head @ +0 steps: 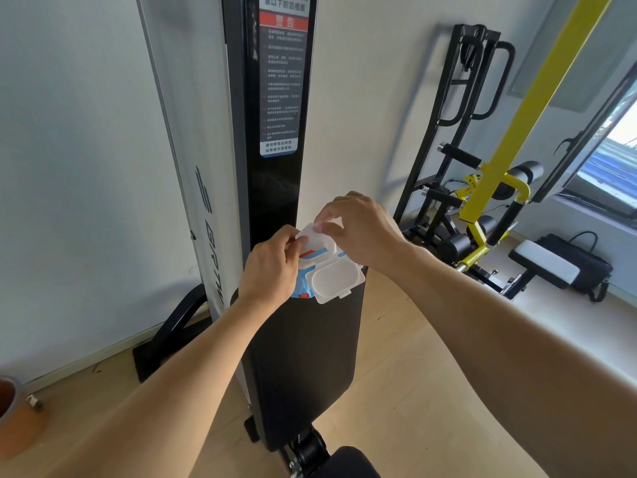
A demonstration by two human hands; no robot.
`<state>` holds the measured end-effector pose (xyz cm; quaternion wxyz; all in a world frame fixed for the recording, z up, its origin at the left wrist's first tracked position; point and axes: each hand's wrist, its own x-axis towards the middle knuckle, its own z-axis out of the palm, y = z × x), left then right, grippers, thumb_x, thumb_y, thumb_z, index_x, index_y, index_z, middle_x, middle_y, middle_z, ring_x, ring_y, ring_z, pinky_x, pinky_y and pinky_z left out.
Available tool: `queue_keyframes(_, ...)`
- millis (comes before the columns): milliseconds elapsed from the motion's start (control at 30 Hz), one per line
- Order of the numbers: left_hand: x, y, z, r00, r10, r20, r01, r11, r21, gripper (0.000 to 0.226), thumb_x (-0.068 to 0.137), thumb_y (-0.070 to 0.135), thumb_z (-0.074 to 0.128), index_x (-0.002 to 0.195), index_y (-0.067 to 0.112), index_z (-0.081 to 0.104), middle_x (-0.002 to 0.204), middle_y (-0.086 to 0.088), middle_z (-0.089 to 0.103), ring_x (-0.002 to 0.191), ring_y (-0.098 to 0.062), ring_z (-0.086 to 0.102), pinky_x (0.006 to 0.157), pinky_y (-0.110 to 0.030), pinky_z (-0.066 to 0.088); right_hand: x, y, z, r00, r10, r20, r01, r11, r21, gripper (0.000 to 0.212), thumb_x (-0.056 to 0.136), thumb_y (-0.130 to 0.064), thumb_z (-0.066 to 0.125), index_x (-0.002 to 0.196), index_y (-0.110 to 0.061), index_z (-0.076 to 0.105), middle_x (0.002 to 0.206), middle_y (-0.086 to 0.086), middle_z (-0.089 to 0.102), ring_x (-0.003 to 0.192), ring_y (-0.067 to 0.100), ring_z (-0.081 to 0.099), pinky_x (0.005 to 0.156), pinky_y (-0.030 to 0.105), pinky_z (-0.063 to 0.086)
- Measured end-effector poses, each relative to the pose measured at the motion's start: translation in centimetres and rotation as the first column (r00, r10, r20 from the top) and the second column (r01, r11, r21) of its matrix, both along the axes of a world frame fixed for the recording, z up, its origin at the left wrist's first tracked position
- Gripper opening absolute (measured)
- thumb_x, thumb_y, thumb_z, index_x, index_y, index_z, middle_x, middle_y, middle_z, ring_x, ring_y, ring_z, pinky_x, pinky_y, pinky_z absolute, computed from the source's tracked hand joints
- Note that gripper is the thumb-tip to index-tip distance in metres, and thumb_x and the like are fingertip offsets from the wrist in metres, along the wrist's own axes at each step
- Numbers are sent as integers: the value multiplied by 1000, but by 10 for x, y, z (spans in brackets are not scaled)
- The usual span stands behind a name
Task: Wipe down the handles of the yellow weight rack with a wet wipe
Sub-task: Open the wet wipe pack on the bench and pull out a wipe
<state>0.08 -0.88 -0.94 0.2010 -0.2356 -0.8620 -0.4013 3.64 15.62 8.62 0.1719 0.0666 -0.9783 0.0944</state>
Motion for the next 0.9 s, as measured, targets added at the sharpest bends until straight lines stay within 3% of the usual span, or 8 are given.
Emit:
queue_keyframes(167,-1,-1,-2,1000,-20,-19,21,1000,19,38,88,46,65,108,15,56,102,-2,74,87,-20,75,71,-29,61,4,2,2,999,1,36,-1,1000,13,9,87,-33,75,94,-32,70,105,-6,68,94,13,59,84,37,55)
queue_keyframes(333,-1,-2,-3,998,-50,-23,52,995,90,36,86,45,66,103,17,51,103,0,74,90,-19,76,70,-25,61,2,4,5,995,44,90,-44,999,-4,22,79,-36,82,79,-32,60,96,-7,69,89,15,62,80,41,56)
queue_keyframes(500,-1,-1,-2,995,-86,-49,92,988,123,37,88,45,64,112,17,60,105,3,76,93,-14,75,69,-22,61,7,2,15,984,144,103,-115,963,-242,33,75,-43,83,83,-18,63,88,-10,72,79,4,63,74,30,57)
queue_keyframes(667,-2,-1,-6,995,-93,-28,94,994,53,45,88,56,52,110,20,67,108,4,74,94,-14,72,74,-26,62,8,-1,27,989,127,79,-92,932,-350,31,68,-23,91,83,-18,64,78,-8,71,74,12,65,74,38,57)
queue_keyframes(733,-3,-1,-7,995,-96,-23,96,995,26,49,88,60,48,110,20,65,107,4,74,93,-14,71,72,-24,60,7,1,36,981,106,162,-57,957,-284,32,66,-18,91,88,-19,68,75,-10,70,70,8,62,72,35,54)
queue_keyframes(800,-3,-2,-6,995,-91,-36,91,996,0,49,90,61,42,108,20,61,105,2,72,89,-12,70,70,-22,58,4,4,41,956,41,292,-17,996,-84,35,67,-18,91,96,-23,71,76,-12,66,71,8,57,76,33,52)
queue_keyframes(900,-2,-2,-6,994,-92,-64,90,995,-37,46,92,59,41,109,19,56,107,0,71,91,-15,71,74,-28,61,3,8,43,931,-106,351,54,986,156,37,73,-26,87,108,-25,75,95,-2,70,89,17,54,89,37,50)
